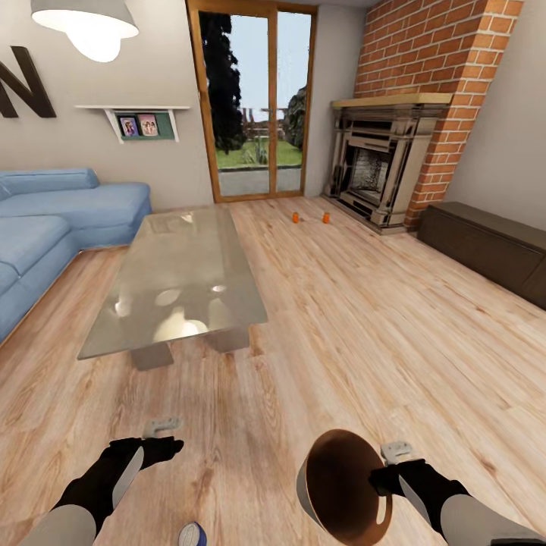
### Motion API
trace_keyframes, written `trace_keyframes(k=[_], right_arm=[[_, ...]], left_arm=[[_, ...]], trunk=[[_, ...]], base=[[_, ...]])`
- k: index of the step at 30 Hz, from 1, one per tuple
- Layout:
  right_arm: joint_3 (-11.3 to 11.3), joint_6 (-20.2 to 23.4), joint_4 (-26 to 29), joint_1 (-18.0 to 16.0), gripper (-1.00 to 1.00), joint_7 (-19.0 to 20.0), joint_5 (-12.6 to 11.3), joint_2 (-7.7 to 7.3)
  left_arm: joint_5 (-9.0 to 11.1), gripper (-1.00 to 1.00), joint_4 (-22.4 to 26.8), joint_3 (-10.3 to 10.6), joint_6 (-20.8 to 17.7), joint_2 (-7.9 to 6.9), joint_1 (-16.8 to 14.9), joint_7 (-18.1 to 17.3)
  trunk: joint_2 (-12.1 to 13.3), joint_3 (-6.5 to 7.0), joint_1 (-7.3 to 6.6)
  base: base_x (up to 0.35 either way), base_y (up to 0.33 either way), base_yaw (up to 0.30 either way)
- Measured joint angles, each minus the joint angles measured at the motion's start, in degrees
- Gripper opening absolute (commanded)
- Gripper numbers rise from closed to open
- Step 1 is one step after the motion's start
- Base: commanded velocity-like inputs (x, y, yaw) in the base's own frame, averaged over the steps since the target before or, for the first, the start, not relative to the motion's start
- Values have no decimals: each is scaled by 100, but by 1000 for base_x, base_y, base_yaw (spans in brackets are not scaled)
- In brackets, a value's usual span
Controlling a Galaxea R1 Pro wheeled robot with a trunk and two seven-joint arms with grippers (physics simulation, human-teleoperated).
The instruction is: Put the three can of soda from the living room inside the tash can in the kitchen.
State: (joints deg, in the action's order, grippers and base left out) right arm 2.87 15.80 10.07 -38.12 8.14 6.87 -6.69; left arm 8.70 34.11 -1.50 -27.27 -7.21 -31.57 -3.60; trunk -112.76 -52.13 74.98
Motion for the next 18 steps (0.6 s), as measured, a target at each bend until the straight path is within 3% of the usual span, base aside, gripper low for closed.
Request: trace_keyframes(k=[18], right_arm=[[-7,0,-8,0,-100,0,-5,0]], left_arm=[[0,100,0,0,2,8,2,33]], trunk=[[0,0,0]], base=[[42,0,0]])
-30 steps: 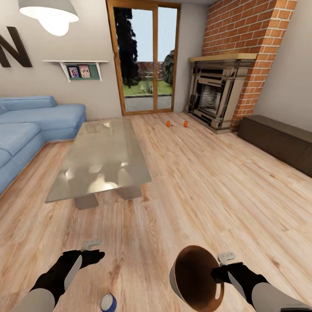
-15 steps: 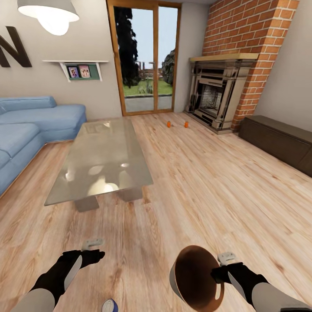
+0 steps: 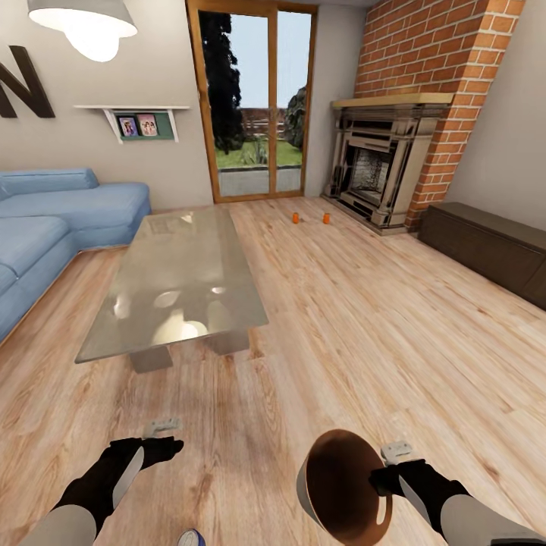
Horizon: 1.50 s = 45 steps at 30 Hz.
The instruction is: Put the three can of soda from the living room inside the tash can in the kitchen.
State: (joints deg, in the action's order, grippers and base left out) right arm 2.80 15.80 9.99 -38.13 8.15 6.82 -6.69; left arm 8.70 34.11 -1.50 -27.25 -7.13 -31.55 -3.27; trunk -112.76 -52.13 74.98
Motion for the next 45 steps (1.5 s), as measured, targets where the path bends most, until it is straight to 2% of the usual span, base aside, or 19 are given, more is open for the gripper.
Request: trace_keyframes(k=[3,8,10,12,15,18,21,24,28,29,31,34,37,40,41,45], right_arm=[[7,0,3,0,-100,0,2,0],[-12,-5,53,-2,-100,41,13,-14],[-220,26,85,-8,-100,61,10,-19],[-336,62,163,-15,-100,65,10,-18],[-511,555,685,-27,-100,74,6,-21],[-512,950,1088,-20,-100,77,46,-27],[-555,1530,1857,-20,-100,83,35,-43],[-562,1870,2127,-24,-100,93,40,-57],[-587,2050,2227,-49,-100,96,28,-78],[-598,2340,2247,-118,-100,99,31,-103],[-591,2565,2257,-209,-100,97,134,-114],[-600,2732,2277,-306,-100,103,27,-118],[-601,2811,2316,-402,-100,105,111,-124],[-596,2993,2340,-512,-100,115,55,-132],[-591,3188,2351,-594,-100,135,62,-154],[-590,3516,2368,-766,-100,323,143,-218]], left_arm=[[0,100,0,0,0,0,0,10],[-6,100,-1,0,11,10,0,32],[-7,100,-4,0,20,22,0,31],[-8,100,-5,0,22,27,0,30],[-9,100,-8,14,26,40,0,28],[-9,100,-8,24,26,42,0,28],[-9,100,-9,32,27,44,0,28],[-9,100,-9,34,26,44,0,28],[-9,100,-9,35,26,45,0,28],[-9,100,-9,35,22,45,0,28],[-9,100,-8,35,20,45,0,27],[-9,100,-9,35,19,45,0,26],[-9,100,-9,35,11,45,0,15],[-9,100,-9,35,8,45,0,13],[-9,100,-9,35,5,45,0,15],[-9,100,-9,35,6,45,0,18]], trunk=[[0,0,0],[-199,-90,109],[-279,-125,153],[-359,-161,197],[-480,-220,263],[-600,-283,329],[-720,-345,395],[-841,-406,461],[-1001,-483,549],[-1041,-504,570],[-1121,-547,615],[-1242,-611,680],[-1362,-671,746],[-1482,-729,812],[-1522,-747,834],[-1683,-820,922]], base=[[0,0,0],[0,0,0],[0,0,0],[0,0,0],[0,0,0],[0,0,0],[0,0,0],[0,0,0],[0,0,0],[0,0,0],[0,0,0],[0,0,0],[0,0,0],[0,0,0],[0,0,0],[0,0,0]])
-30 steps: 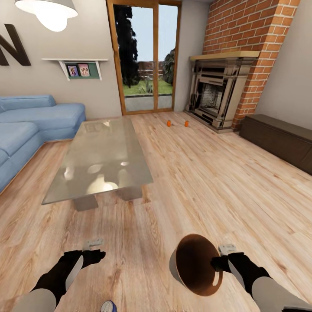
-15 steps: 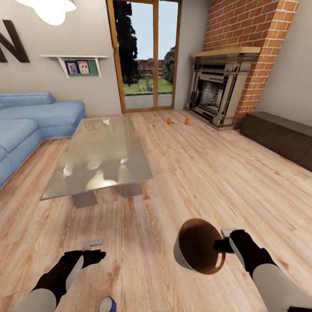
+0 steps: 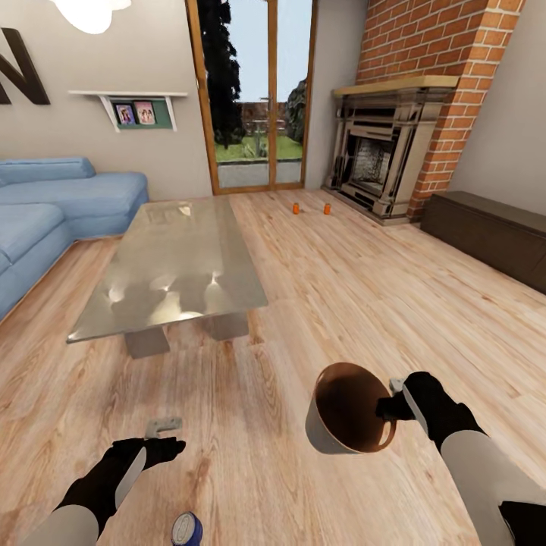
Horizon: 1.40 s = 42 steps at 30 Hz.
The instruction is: Put the three can of soda from the living room inside the tash can in the kitchen.
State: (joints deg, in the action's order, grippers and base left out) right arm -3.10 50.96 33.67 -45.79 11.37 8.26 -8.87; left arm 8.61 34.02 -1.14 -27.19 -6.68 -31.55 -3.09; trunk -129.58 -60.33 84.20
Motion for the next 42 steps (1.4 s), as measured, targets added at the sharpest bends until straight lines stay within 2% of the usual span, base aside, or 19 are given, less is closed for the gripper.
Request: trace_keyframes(k=[3,6,14,19,21,26,28,34,42], right_arm=[[-8,135,66,-72,-100,170,-90,-51],[5,149,88,-84,-100,207,0,-58],[12,153,234,-80,-100,240,-3,-62],[13,156,284,-78,-100,244,-22,-63],[11,156,294,-78,-100,246,-5,-64],[-2,176,438,-78,-100,267,3,-71],[1,188,462,-75,-100,274,-52,-70],[-1,190,498,-76,-100,280,-20,-65],[-2,191,507,-76,-100,282,-24,-62]], left_arm=[[0,100,-1,0,7,0,-2,5],[5,100,0,0,35,0,-1,8],[-4,100,-2,0,410,0,0,18],[-7,100,-65,5,443,35,-2,19],[-6,100,-263,97,447,142,-5,41],[0,100,-521,436,450,270,-8,82],[-1,100,-537,461,450,277,-9,85],[0,100,-558,494,452,285,-9,89],[0,100,-563,503,451,289,-9,89]], trunk=[[-120,-59,66],[-240,-129,132],[-561,-337,308],[-762,-471,418],[-842,-525,462],[-1043,-659,572],[-1123,-713,616],[-1363,-874,747],[-1375,-1123,769]], base=[[0,0,0],[0,0,0],[0,0,0],[0,0,0],[0,0,0],[0,0,0],[0,0,0],[0,0,0],[0,0,0]])
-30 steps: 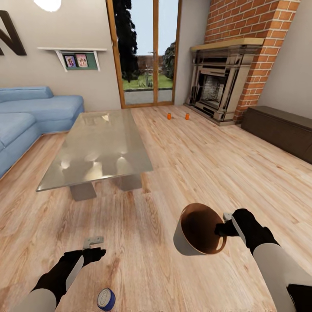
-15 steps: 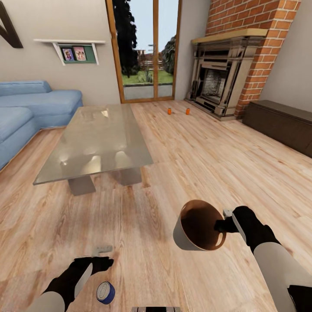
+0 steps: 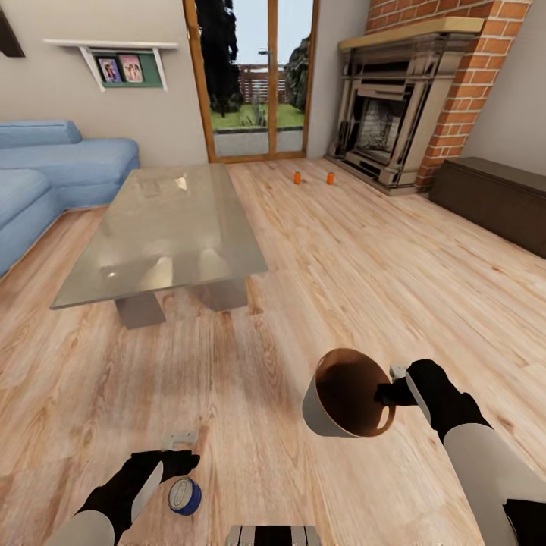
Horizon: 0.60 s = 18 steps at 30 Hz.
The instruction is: Put the three can of soda from the living room inside the tash can in the kitchen.
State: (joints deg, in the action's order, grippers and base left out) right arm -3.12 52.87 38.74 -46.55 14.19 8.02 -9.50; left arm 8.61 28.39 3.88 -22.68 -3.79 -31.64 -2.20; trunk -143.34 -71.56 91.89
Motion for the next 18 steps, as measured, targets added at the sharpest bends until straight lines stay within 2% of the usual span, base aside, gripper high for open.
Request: trace_keyframes(k=[4,18], right_arm=[[0,0,1,0,-100,0,1,0],[4,0,2,-1,-100,-1,-8,8]], left_arm=[[2,100,0,1,0,1,0,0],[9,100,6,3,0,0,0,-6]], trunk=[[-5,-124,10],[-6,-203,10]], base=[[0,0,0],[0,0,0]])
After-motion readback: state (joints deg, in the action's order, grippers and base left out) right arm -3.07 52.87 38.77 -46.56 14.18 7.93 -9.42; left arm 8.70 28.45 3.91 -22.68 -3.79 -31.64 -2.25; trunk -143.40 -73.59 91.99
